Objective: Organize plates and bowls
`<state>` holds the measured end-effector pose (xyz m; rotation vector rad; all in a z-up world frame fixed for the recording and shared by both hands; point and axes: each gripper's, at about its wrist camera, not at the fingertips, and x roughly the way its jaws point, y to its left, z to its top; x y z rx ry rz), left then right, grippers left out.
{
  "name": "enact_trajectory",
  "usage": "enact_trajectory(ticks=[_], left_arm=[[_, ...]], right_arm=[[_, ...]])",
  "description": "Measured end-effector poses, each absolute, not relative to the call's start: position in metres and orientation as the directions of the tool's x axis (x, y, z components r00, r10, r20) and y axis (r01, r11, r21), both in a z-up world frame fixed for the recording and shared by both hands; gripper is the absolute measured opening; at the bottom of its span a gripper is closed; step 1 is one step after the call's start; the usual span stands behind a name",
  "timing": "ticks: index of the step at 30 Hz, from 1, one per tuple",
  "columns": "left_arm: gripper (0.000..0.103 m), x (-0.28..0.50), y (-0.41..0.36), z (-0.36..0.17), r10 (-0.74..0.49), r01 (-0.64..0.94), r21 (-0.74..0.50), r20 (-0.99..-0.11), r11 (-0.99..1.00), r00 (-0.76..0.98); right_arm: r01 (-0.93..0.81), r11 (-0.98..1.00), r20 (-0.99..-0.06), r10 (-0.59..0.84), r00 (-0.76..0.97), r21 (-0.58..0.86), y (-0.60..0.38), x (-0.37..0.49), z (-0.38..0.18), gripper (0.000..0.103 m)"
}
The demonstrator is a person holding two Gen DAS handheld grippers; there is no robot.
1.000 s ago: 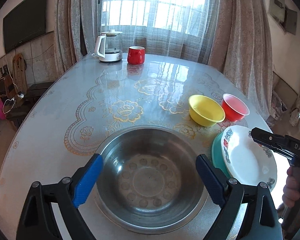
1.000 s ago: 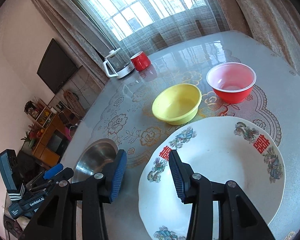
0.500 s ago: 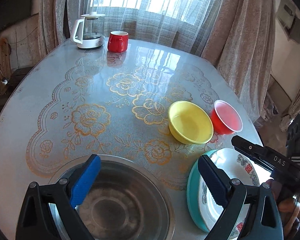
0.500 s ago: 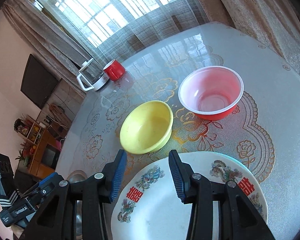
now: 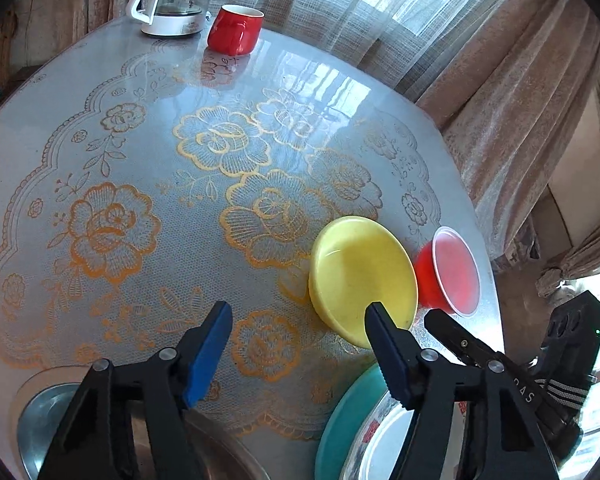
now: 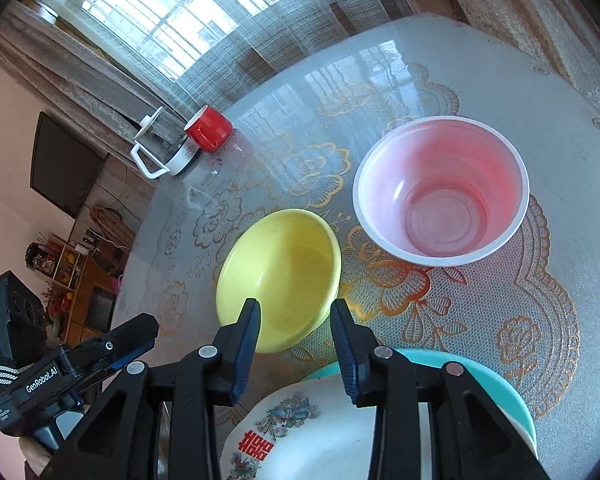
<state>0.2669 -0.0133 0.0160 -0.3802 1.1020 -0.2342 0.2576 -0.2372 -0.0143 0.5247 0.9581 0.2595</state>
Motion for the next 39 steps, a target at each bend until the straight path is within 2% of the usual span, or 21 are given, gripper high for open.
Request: enact_trajectory(ticks=[8,11,13,16,18,26,31,35,39], left_arm=[[0.056,0.287,-0.026,0.001,-0.385,-0.012,-0.425,-0.830,0.905,0.403],[0.046,0.294,-0.031,-0.005,-0.394,0.003,-0.427,-0.832,0.904,0.390],[0.035,0.299,-0.033,-0.010,-0.386,0.001,-0.417,-0.841,0.909,0.380],[0.024,0.300,-0.037,-0.015,-0.380,0.001,-0.410,-0.845,0.912,0.376],[0.021,0.297,-0.038,-0.014,-0.398,0.015,-0.425,-0.835,0.905,0.381],[0.021,0.278,-0.039,0.005,-0.368,0.076,-0.374,-0.821,0.924,0.437],[0.021,0.260,-0.028,0.020,-0.380,0.081,-0.389,-0.800,0.918,0.464],[0.021,0.234,-0.023,0.033,-0.347,0.118,-0.335,-0.790,0.935,0.506],[0.022,0.211,-0.005,0.039,-0.351,0.113,-0.345,-0.775,0.932,0.526]], right_arm=[[0.027,0.857,-0.731,0.423,0.535,0.515,-0.238,0.267,-0.024,0.033],[0.031,0.856,-0.735,0.424,0.530,0.516,-0.239,0.269,-0.026,0.031],[0.028,0.861,-0.742,0.420,0.523,0.507,-0.238,0.270,-0.027,0.030],[0.031,0.872,-0.759,0.407,0.509,0.488,-0.235,0.274,-0.031,0.020],[0.025,0.876,-0.761,0.403,0.509,0.481,-0.234,0.272,-0.031,0.018],[-0.026,0.887,-0.733,0.397,0.552,0.460,-0.229,0.261,-0.015,0.017],[-0.061,0.874,-0.703,0.428,0.568,0.483,-0.225,0.249,-0.001,0.017],[-0.094,0.864,-0.673,0.449,0.588,0.494,-0.218,0.233,0.010,0.017],[-0.130,0.849,-0.648,0.481,0.591,0.512,-0.208,0.216,0.018,0.017]])
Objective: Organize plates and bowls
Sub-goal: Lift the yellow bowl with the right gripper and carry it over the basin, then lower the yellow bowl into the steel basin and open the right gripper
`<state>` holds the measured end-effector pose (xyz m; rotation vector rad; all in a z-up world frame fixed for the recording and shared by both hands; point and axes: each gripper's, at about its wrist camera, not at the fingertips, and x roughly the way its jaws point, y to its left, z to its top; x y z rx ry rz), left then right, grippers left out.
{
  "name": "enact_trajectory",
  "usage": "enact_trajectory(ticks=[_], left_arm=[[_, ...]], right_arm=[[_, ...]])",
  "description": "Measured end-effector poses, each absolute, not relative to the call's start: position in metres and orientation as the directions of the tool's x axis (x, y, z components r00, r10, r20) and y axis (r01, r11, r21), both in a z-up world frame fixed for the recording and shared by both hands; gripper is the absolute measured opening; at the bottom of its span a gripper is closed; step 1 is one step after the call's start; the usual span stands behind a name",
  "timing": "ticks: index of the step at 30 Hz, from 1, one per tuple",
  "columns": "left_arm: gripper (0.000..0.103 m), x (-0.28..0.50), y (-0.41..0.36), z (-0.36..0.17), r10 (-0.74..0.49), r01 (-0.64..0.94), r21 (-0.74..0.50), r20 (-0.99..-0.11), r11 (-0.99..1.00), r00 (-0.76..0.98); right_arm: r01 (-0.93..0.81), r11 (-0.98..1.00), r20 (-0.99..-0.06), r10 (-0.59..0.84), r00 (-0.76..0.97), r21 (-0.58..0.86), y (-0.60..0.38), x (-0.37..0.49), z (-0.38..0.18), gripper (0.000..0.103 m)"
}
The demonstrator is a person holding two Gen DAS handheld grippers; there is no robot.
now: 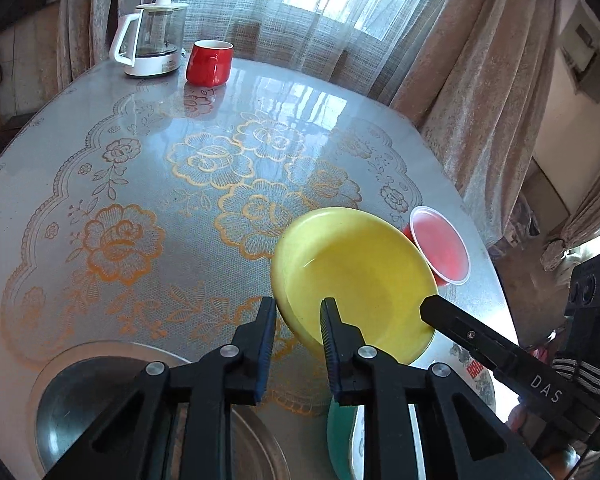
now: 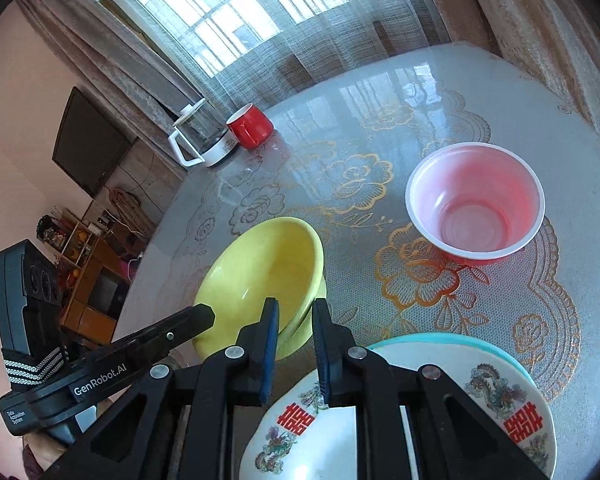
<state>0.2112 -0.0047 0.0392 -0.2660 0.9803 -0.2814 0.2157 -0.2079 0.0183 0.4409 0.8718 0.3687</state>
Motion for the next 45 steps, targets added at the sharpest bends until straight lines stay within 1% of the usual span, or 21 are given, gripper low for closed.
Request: enact_trajectory(ticks=[3,9,13,17,23,27,36,39,45], left_arm=[[0.022,0.196,0.009,0.044,-0.355,0.107,-0.356,-0.763,0.928,0.540],[0.022,0.161,0.029,0.057,-0.320,0.112,-0.319,-0.733,0.941,0.601],[0.025,0.138,0.050,0.060,-0.306,0.105,-0.311,-0.719,0.945,0.624],[0.027,0.118,0.075,0.054,-0.298,0.072,-0.329,-0.717,0.942,0.630],[0.027,0.096,0.109,0.033,-0.286,-0.001,-0.364,-0.733,0.931,0.618],[0.027,0.085,0.118,0.020,-0.278,-0.020,-0.363,-0.746,0.932,0.605],[0.028,0.081,0.120,0.004,-0.276,-0.026,-0.358,-0.762,0.933,0.586],[0.029,0.081,0.118,0.004,-0.272,-0.017,-0.349,-0.760,0.937,0.590],[0.030,0.083,0.116,-0.003,-0.268,-0.018,-0.340,-0.773,0.940,0.575]], right_arm=[[-0.155,0.841,-0.637,0.501,0.586,0.519,-0.196,0.205,0.020,0.017],[-0.205,0.822,-0.617,0.541,0.571,0.531,-0.172,0.184,0.024,0.017],[-0.249,0.810,-0.606,0.569,0.556,0.532,-0.154,0.169,0.028,0.017],[-0.290,0.791,-0.599,0.601,0.529,0.538,-0.131,0.160,0.028,0.017],[-0.341,0.776,-0.620,0.629,0.468,0.531,-0.097,0.148,0.017,0.017],[-0.350,0.777,-0.642,0.630,0.437,0.524,-0.082,0.142,0.006,0.017],[-0.329,0.811,-0.703,0.584,0.406,0.484,-0.072,0.141,-0.015,0.017],[-0.326,0.823,-0.721,0.566,0.399,0.466,-0.069,0.142,-0.020,0.019],[-0.342,0.833,-0.729,0.549,0.409,0.435,-0.064,0.140,-0.022,0.019]])
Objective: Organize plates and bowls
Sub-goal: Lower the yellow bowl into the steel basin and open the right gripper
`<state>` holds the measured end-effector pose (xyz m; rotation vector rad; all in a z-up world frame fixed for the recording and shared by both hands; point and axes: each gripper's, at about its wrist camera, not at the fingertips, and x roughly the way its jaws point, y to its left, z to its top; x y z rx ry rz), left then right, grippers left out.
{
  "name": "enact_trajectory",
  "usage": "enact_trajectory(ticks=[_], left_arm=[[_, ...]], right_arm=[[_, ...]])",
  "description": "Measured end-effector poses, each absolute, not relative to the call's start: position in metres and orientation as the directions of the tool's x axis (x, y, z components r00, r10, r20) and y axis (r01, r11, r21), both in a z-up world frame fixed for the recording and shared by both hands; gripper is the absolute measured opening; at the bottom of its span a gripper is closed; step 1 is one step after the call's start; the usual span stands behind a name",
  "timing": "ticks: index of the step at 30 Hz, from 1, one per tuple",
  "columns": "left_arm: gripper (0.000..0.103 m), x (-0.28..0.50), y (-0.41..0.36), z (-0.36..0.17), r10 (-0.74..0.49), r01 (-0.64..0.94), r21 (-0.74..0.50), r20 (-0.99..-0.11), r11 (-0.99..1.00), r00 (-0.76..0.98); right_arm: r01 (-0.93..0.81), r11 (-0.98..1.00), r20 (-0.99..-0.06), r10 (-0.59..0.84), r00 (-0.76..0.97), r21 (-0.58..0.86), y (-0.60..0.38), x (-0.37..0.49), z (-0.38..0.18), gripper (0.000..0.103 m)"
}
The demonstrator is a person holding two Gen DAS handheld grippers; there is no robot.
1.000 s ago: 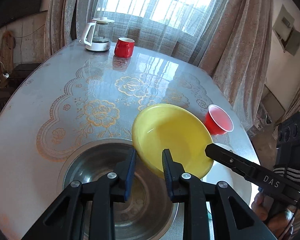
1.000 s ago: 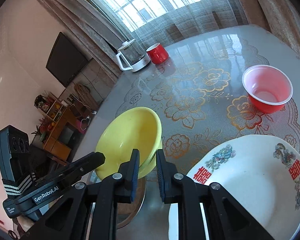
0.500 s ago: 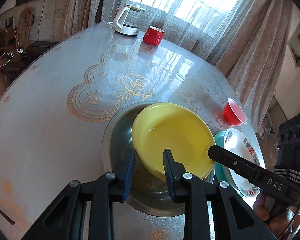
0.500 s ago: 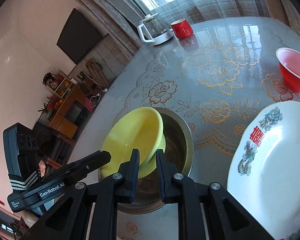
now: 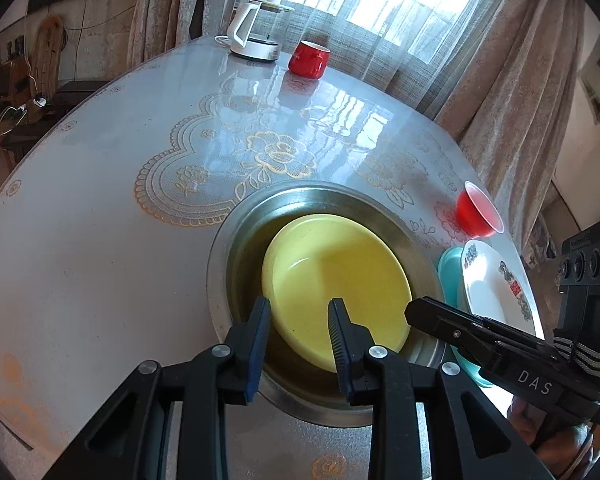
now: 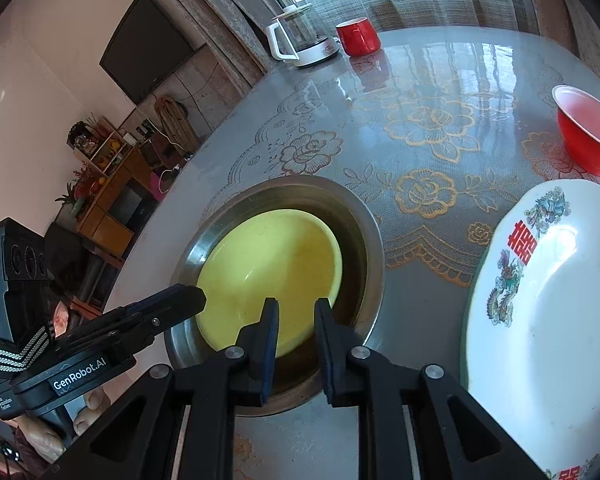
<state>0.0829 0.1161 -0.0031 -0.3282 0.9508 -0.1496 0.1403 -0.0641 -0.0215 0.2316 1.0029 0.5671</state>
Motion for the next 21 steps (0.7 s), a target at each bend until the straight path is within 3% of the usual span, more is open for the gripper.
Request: enact_trajectory(ticks=[12,21], left_arm=[[0.035,0.078,0.111,-0.004,-0.242,-0.011,-0.305,-0.776,0.952,0.582],[0.041,0.074,0.107,0.001,-0.205,-0.005,-0.261,-0.771,0.965,0.603]], right_arm=[[-0.387,0.822,-0.747,0.553,0.370,0.417,-0.056,0.130,-0.021,0.020],[-0.388,0.822,-0.726,0.558,0.401,0.417,-0.059,0.127,-0.016,0.027]])
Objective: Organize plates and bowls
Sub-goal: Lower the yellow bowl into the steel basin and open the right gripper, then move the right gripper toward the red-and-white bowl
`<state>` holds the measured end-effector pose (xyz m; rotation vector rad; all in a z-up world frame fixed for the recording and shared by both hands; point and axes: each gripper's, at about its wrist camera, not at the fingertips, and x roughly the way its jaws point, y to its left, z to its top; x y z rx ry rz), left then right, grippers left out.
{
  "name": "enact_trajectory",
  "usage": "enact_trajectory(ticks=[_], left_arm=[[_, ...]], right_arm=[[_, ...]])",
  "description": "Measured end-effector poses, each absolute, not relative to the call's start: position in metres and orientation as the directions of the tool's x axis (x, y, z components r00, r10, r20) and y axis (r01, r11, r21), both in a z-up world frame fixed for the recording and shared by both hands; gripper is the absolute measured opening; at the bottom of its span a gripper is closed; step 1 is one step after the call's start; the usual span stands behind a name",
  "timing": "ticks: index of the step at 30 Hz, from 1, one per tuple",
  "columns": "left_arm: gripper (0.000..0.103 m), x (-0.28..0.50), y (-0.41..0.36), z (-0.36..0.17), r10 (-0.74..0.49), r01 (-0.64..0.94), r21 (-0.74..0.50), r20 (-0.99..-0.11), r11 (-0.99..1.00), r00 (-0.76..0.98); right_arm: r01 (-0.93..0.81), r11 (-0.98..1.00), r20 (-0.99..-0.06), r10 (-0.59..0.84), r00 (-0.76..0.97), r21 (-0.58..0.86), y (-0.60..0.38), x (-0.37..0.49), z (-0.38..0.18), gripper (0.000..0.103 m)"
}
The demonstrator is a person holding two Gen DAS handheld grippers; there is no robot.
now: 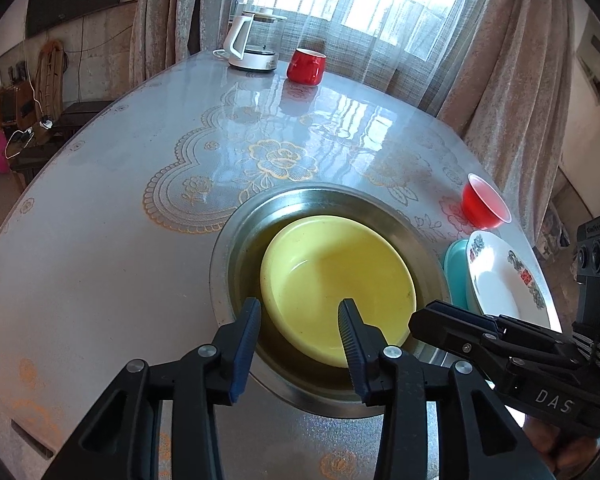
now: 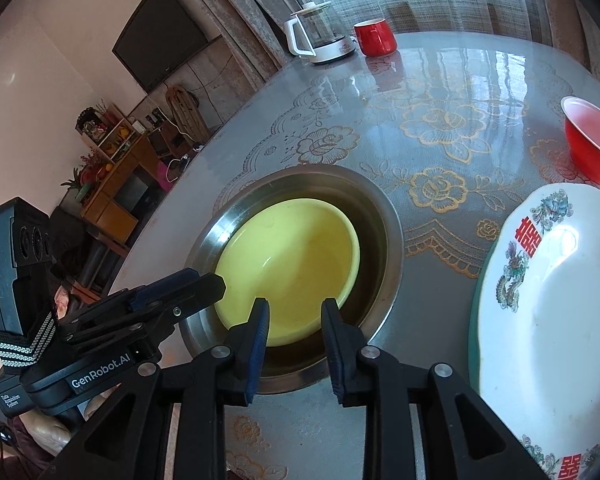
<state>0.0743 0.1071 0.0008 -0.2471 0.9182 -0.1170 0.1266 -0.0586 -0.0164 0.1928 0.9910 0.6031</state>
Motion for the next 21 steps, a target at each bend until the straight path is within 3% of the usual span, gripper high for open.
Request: enact_trajectory(ticks=[21], left_arm=[[0.045,0.060,0.078,0.016,-0.166,0.044,-0.182,-0.744,0.982,0.648]], right_arm=[[-0.349,0.792,-0.616,0.610,0.499,0.501,-0.105,0.120,-0.004,0.032]])
